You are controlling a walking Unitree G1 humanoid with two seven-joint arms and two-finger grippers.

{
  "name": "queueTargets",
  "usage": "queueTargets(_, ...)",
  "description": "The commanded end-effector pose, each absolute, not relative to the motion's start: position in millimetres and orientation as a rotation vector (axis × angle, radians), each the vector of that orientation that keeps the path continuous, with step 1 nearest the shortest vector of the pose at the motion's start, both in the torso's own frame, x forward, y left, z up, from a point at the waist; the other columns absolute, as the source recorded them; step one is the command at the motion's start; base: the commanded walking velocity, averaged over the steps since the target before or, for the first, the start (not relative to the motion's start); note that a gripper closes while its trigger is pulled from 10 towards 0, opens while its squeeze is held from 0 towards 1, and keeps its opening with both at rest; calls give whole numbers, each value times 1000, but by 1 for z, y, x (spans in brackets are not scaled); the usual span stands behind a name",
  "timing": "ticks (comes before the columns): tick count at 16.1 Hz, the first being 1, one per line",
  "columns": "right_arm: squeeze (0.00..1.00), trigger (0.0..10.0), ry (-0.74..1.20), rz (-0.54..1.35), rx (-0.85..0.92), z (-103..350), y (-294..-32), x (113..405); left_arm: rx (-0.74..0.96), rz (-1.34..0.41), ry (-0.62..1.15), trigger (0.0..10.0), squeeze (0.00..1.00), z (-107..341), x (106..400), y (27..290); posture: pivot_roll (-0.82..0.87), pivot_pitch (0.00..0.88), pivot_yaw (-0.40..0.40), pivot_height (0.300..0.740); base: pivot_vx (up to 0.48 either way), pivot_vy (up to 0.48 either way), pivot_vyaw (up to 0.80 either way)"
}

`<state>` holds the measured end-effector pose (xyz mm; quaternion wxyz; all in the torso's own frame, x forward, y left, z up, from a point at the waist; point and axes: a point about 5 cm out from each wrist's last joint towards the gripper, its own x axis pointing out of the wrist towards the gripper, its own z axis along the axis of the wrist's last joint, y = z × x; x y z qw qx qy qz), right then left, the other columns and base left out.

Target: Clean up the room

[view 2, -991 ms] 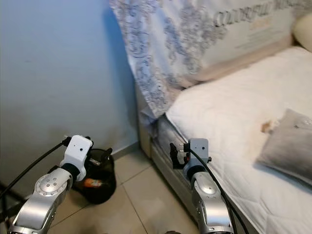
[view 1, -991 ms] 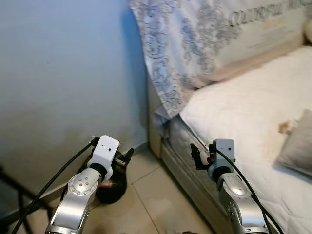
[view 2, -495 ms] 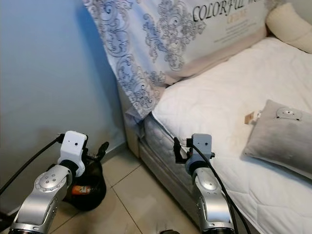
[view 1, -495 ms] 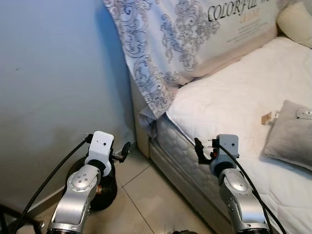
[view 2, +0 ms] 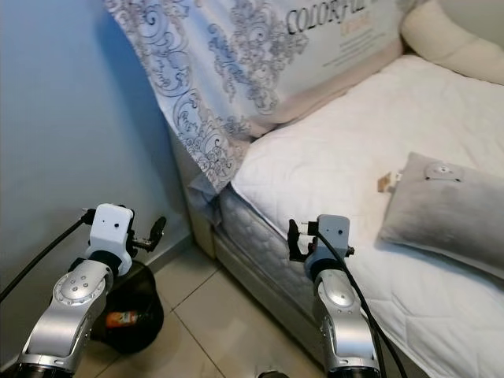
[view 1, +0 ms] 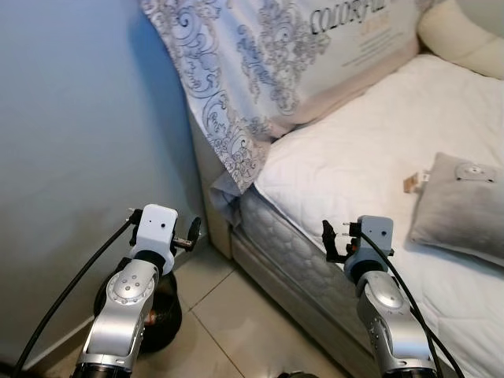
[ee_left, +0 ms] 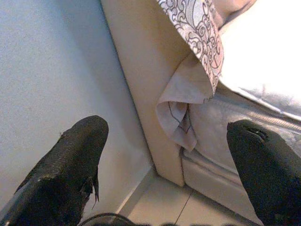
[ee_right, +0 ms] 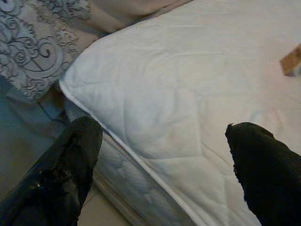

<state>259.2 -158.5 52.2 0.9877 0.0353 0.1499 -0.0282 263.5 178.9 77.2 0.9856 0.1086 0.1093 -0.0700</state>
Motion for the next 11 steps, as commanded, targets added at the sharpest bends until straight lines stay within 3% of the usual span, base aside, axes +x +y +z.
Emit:
queueTargets(1,0,10000,261,-61,64,61,-159,263,207,-126,209,10000,0,79,266,182,57,0,22,740,0,0,-781)
queueTargets(11,0,10000,231,-34,41,67,-155,270,179,-130,187,10000,0,83,262,183,74,0,-2,740,0,0,-784)
